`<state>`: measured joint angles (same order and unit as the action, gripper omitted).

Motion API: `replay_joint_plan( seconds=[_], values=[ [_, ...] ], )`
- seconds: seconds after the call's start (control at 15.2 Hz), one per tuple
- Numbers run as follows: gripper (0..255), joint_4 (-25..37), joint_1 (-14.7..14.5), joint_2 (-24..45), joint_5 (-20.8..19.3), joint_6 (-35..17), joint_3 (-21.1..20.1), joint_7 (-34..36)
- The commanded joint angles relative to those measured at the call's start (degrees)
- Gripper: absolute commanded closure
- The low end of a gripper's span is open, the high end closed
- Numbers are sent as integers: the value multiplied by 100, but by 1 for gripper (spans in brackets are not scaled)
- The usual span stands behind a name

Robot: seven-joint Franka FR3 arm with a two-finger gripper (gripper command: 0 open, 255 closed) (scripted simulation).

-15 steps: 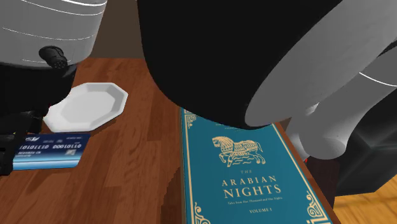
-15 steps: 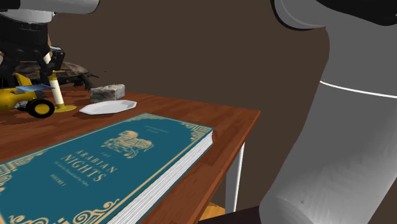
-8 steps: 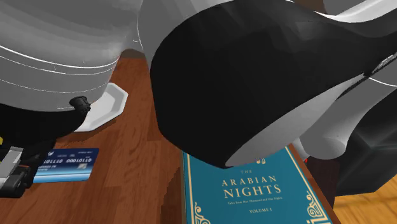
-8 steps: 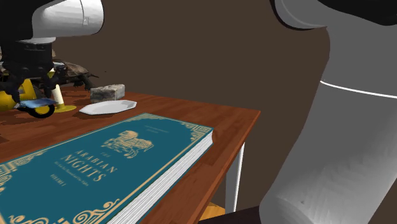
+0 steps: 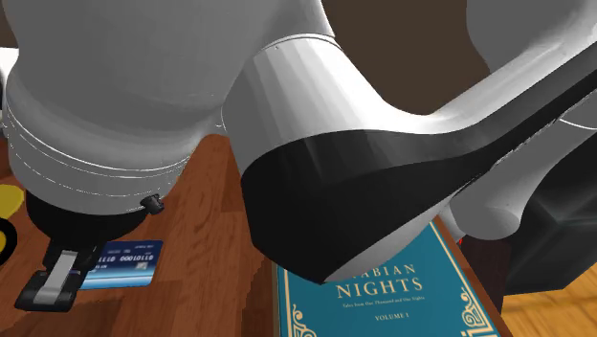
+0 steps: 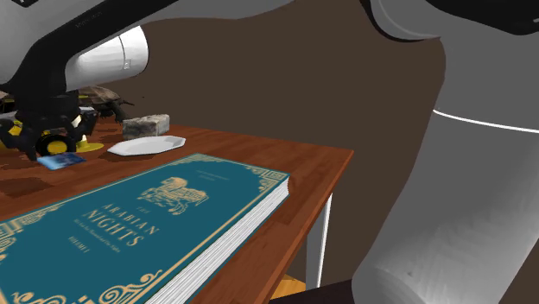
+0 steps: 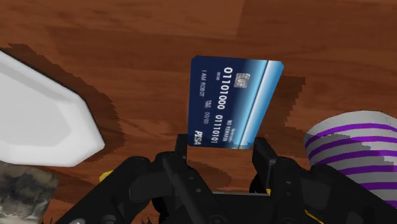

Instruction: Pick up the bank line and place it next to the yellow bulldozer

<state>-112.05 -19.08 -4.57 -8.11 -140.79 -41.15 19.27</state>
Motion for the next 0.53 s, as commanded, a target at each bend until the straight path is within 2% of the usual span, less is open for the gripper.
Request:
replay_joint_plan(
  seconds=[0.0,0.46],
  values=[
    [255,-125,2,26,-60,-142,-15,63],
    [255,-399,18,125,-247,-480,-46,230]
  ],
)
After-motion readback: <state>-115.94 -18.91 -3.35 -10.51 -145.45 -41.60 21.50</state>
